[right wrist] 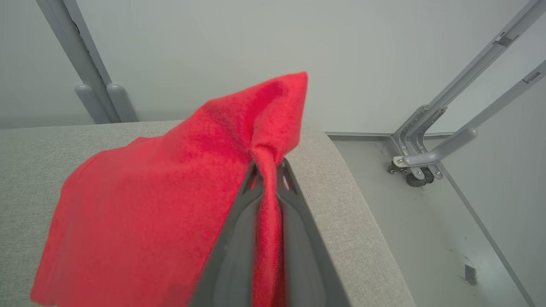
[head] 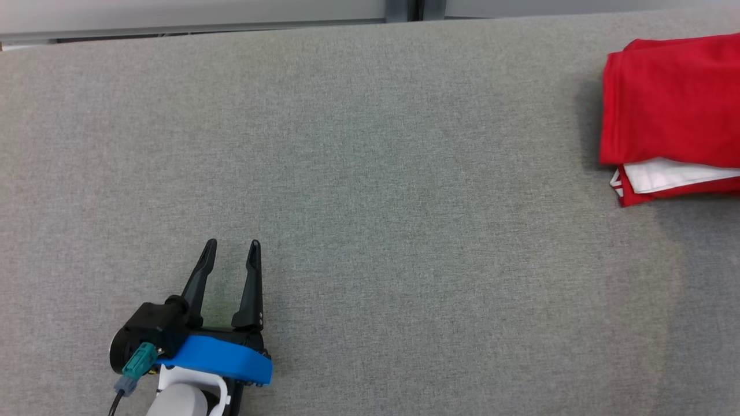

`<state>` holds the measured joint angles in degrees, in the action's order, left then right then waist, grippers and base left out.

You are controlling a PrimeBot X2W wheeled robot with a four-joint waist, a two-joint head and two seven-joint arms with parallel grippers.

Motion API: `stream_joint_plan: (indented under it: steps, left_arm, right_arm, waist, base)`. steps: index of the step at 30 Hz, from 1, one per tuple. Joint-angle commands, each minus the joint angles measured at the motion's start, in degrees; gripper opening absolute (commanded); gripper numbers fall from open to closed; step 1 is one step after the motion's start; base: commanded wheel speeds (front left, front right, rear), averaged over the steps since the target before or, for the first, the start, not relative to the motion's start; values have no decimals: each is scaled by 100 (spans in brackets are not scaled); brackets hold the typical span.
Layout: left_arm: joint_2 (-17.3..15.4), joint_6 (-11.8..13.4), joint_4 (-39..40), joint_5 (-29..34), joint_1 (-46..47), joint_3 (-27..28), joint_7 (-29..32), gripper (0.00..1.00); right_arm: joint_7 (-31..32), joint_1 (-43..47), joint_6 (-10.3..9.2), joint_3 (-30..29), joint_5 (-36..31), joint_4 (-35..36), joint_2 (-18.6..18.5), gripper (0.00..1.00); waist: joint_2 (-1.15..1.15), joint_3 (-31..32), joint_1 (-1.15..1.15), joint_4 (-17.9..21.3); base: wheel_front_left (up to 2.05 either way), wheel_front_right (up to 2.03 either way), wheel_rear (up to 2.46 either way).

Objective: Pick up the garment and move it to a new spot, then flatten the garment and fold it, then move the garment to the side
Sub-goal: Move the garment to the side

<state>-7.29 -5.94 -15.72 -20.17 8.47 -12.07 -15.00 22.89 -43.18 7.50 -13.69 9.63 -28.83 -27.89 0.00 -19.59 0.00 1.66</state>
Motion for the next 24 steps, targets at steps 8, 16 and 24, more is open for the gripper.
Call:
stream_joint_plan:
  steps: [8, 16, 24]
  left_arm:
    - [-92, -24, 94, 53, 220, -138, 70, 100]
    - [-182, 26, 141, 11, 236, -111, 116, 100]
    - [-213, 153, 153, -95, 207, 43, 69, 100]
  right_arm:
    - [-710, 0, -1, -740, -665, -496, 209, 100]
    - [-1366, -189, -1, -416, -867, -671, 583, 100]
    - [-1991, -39, -1, 538, -586, -421, 898, 100]
  waist:
    - [0, -216, 0, 23]
    - [0, -160, 0, 179]
    - [0, 262, 0, 256]
  base:
    - [0, 0, 0]
    - [0, 0, 0]
    - [0, 0, 0]
